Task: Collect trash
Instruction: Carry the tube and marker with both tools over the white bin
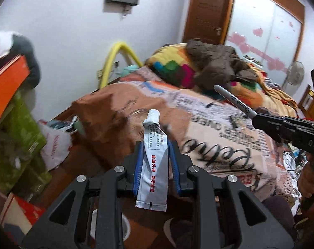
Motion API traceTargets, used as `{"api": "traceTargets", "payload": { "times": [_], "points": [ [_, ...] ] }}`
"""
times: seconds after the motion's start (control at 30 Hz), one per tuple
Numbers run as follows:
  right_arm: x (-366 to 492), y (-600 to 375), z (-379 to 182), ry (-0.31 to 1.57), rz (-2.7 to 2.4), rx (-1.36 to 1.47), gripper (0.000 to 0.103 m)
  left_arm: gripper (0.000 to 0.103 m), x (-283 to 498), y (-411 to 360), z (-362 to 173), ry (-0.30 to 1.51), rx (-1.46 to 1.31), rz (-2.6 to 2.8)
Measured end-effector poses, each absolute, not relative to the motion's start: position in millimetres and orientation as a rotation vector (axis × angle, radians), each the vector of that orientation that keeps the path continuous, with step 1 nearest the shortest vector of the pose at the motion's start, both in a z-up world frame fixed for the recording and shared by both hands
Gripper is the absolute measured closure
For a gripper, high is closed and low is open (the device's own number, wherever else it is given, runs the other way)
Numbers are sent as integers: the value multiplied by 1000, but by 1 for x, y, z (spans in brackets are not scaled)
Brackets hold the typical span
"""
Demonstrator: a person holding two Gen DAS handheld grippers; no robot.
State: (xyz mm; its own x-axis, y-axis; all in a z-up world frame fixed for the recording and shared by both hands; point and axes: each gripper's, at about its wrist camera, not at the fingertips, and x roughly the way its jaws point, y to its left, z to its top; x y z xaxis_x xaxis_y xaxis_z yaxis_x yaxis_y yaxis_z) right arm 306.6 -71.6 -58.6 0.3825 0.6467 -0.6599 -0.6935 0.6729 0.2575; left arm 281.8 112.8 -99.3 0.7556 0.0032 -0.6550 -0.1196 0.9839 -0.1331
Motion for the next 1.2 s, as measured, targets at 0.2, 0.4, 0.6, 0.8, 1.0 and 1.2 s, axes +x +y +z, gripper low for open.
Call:
{"api": "traceTargets", "payload": {
  "times": [0.2, 0.4, 0.6, 0.8, 1.0, 1.2],
  "points": [
    [279, -17, -74, 862, 963, -106, 92, 78, 247, 154, -115, 732, -207, 160],
    [258, 26, -96, 921, 1041, -158, 92, 78, 213, 188, -148, 768, -274, 250],
    [243, 62, -130, 977, 1071, -243, 92, 78, 188, 217, -206, 830, -397, 328],
    [238, 87, -171, 1070, 1064, -284, 92, 78, 175, 234, -275, 924, -531, 388],
    [238, 116, -231, 1176, 1015, -362, 91, 78, 172, 236, -334, 1061, -528, 430],
    [238, 142, -298, 1344, 990, -415, 91, 78, 165, 241, -385, 1152, -626, 417]
  ]
}}
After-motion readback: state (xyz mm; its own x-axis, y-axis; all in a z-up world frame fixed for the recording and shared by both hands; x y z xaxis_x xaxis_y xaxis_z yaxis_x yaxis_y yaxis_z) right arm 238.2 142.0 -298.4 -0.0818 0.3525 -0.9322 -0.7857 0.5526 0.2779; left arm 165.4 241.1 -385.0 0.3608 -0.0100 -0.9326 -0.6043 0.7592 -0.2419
